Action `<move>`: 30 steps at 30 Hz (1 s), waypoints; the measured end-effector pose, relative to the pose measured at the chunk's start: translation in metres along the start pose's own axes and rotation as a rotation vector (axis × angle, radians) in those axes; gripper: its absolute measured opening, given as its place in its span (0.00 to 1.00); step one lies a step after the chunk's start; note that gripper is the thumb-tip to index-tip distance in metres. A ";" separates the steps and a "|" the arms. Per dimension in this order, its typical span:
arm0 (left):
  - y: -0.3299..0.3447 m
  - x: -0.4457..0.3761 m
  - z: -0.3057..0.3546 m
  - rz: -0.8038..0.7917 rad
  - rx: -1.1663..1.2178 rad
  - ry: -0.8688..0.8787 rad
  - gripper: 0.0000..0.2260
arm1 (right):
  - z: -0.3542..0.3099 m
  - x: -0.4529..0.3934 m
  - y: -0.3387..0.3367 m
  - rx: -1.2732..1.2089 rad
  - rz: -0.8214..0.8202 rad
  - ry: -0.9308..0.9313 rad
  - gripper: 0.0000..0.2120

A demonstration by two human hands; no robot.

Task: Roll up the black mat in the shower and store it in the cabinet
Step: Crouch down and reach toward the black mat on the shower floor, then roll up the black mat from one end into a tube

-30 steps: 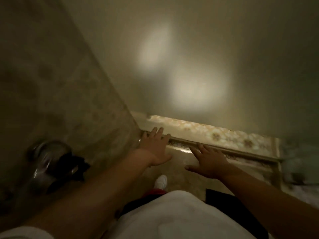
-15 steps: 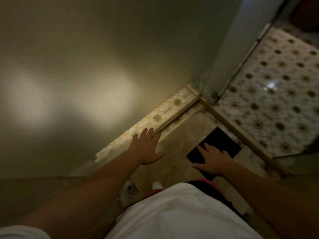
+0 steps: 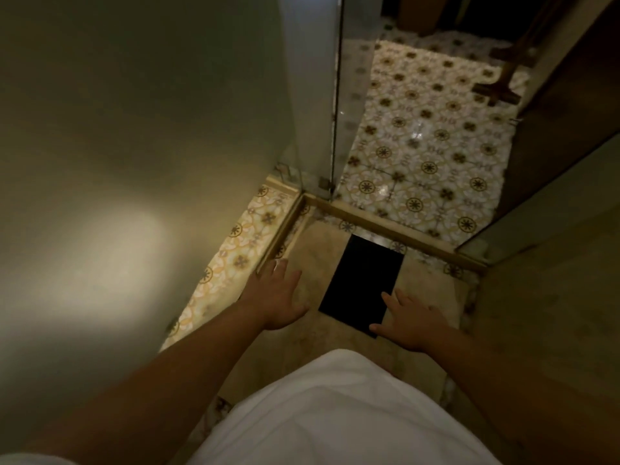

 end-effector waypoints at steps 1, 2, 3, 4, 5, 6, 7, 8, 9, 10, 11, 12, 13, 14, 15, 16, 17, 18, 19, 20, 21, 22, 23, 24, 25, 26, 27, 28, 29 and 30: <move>-0.002 -0.005 0.007 -0.001 -0.007 0.010 0.38 | 0.007 0.000 0.000 -0.012 0.000 0.008 0.48; -0.005 -0.010 0.014 -0.003 -0.017 0.022 0.38 | 0.013 0.000 0.001 -0.026 -0.002 0.013 0.48; -0.006 -0.014 0.020 -0.004 -0.031 0.032 0.39 | 0.018 0.001 0.002 -0.038 -0.004 0.018 0.47; -0.007 -0.018 0.026 -0.008 -0.044 0.041 0.39 | 0.023 0.001 0.003 -0.048 -0.005 0.023 0.47; -0.008 -0.022 0.032 -0.014 -0.055 0.051 0.39 | 0.027 0.001 0.004 -0.056 -0.006 0.026 0.48; -0.009 -0.026 0.038 -0.022 -0.064 0.063 0.39 | 0.030 0.001 0.005 -0.064 -0.005 0.027 0.48; -0.010 -0.030 0.043 -0.029 -0.072 0.076 0.39 | 0.032 0.001 0.005 -0.071 -0.004 0.026 0.48; -0.011 -0.033 0.047 -0.034 -0.078 0.091 0.39 | 0.035 0.000 0.005 -0.081 -0.002 0.028 0.48; -0.012 -0.037 0.051 -0.039 -0.087 0.106 0.39 | 0.036 0.000 0.006 -0.095 0.002 0.031 0.49; -0.013 -0.040 0.054 -0.045 -0.101 0.121 0.39 | 0.038 -0.001 0.008 -0.111 0.004 0.035 0.49; -0.014 -0.044 0.056 -0.052 -0.123 0.138 0.39 | 0.038 -0.001 0.011 -0.128 0.003 0.041 0.49; -0.015 -0.048 0.058 -0.058 -0.145 0.157 0.39 | 0.037 -0.002 0.014 -0.147 -0.004 0.050 0.49; -0.016 -0.054 0.058 -0.062 -0.165 0.178 0.39 | 0.037 -0.005 0.017 -0.169 -0.010 0.064 0.49; -0.017 -0.061 0.059 -0.066 -0.185 0.199 0.39 | 0.037 -0.008 0.019 -0.188 -0.016 0.080 0.49; -0.018 -0.069 0.059 -0.070 -0.205 0.221 0.39 | 0.036 -0.011 0.020 -0.203 -0.020 0.095 0.49; -0.019 -0.078 0.058 -0.077 -0.225 0.246 0.39 | 0.034 -0.015 0.021 -0.216 -0.028 0.106 0.48; -0.019 -0.087 0.056 -0.092 -0.243 0.271 0.39 | 0.032 -0.018 0.022 -0.232 -0.041 0.116 0.48; -0.019 -0.097 0.054 -0.109 -0.258 0.296 0.39 | 0.031 -0.022 0.025 -0.256 -0.052 0.129 0.48; -0.019 -0.106 0.053 -0.119 -0.269 0.316 0.39 | 0.030 -0.025 0.027 -0.280 -0.055 0.145 0.47; -0.019 -0.116 0.050 -0.129 -0.276 0.331 0.39 | 0.029 -0.029 0.029 -0.299 -0.061 0.157 0.47; -0.018 -0.125 0.048 -0.141 -0.276 0.341 0.39 | 0.028 -0.033 0.031 -0.322 -0.073 0.169 0.46; -0.017 -0.134 0.046 -0.153 -0.276 0.347 0.39 | 0.028 -0.037 0.035 -0.343 -0.082 0.182 0.46; -0.015 -0.143 0.044 -0.161 -0.281 0.350 0.39 | 0.027 -0.043 0.038 -0.358 -0.084 0.192 0.46; -0.011 -0.151 0.042 -0.168 -0.291 0.354 0.39 | 0.027 -0.049 0.042 -0.368 -0.084 0.198 0.45; -0.007 -0.160 0.042 -0.180 -0.300 0.361 0.38 | 0.027 -0.057 0.046 -0.379 -0.090 0.202 0.45; 0.000 -0.169 0.042 -0.198 -0.308 0.367 0.38 | 0.029 -0.067 0.050 -0.395 -0.100 0.207 0.45; 0.008 -0.180 0.043 -0.211 -0.314 0.370 0.38 | 0.030 -0.078 0.055 -0.409 -0.104 0.211 0.45; 0.019 -0.193 0.044 -0.215 -0.316 0.372 0.38 | 0.033 -0.091 0.061 -0.419 -0.099 0.211 0.45; 0.032 -0.206 0.046 -0.225 -0.317 0.376 0.38 | 0.035 -0.107 0.069 -0.426 -0.099 0.206 0.46; 0.048 -0.221 0.049 -0.242 -0.315 0.383 0.38 | 0.038 -0.124 0.078 -0.438 -0.105 0.199 0.46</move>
Point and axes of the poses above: each hand's wrist, its own x-axis away from the middle knuckle, its own y-axis out of the palm, z = x × y, the point moved 9 cm from there along -x, towards the middle knuckle, and after that the axes turned 7 degrees about -z, right-handed, at the moved point
